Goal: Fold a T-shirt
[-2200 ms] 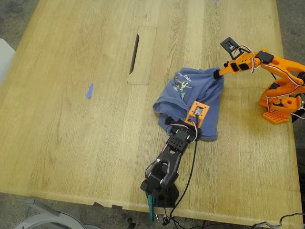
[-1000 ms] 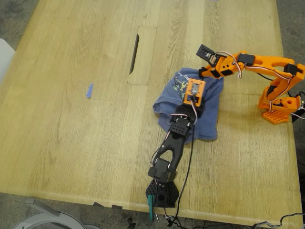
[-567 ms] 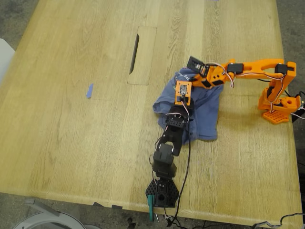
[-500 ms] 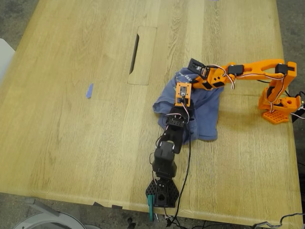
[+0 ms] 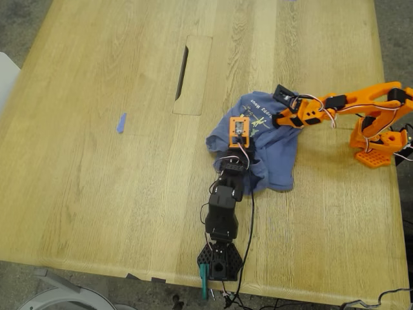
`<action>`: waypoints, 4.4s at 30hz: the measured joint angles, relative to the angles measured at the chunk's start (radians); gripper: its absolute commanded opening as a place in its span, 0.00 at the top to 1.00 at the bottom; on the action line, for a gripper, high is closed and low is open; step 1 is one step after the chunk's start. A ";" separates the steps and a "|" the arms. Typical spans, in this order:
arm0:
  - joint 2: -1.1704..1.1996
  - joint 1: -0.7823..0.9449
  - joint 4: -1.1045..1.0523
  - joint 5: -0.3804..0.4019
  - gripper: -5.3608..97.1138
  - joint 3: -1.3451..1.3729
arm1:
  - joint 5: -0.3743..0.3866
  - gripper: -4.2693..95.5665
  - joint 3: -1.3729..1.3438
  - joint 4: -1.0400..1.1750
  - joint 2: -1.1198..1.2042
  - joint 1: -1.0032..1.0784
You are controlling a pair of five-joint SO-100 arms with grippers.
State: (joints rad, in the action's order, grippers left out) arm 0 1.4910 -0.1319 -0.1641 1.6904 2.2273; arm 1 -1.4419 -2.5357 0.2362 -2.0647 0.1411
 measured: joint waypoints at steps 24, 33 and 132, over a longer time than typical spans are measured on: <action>0.124 0.264 0.058 -0.005 0.95 0.094 | 0.008 0.96 -0.288 0.436 -0.655 0.192; 0.356 0.149 0.336 -0.006 0.95 0.044 | 0.008 0.96 -0.052 0.620 -0.627 0.209; 2.006 1.525 1.373 -0.064 0.95 0.831 | -0.107 0.96 -0.658 0.726 -1.331 1.634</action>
State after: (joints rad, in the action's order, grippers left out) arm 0 3.4975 1.3929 1.2088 1.6260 3.0588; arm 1 -1.5493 -3.1937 0.9618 -3.3962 1.7748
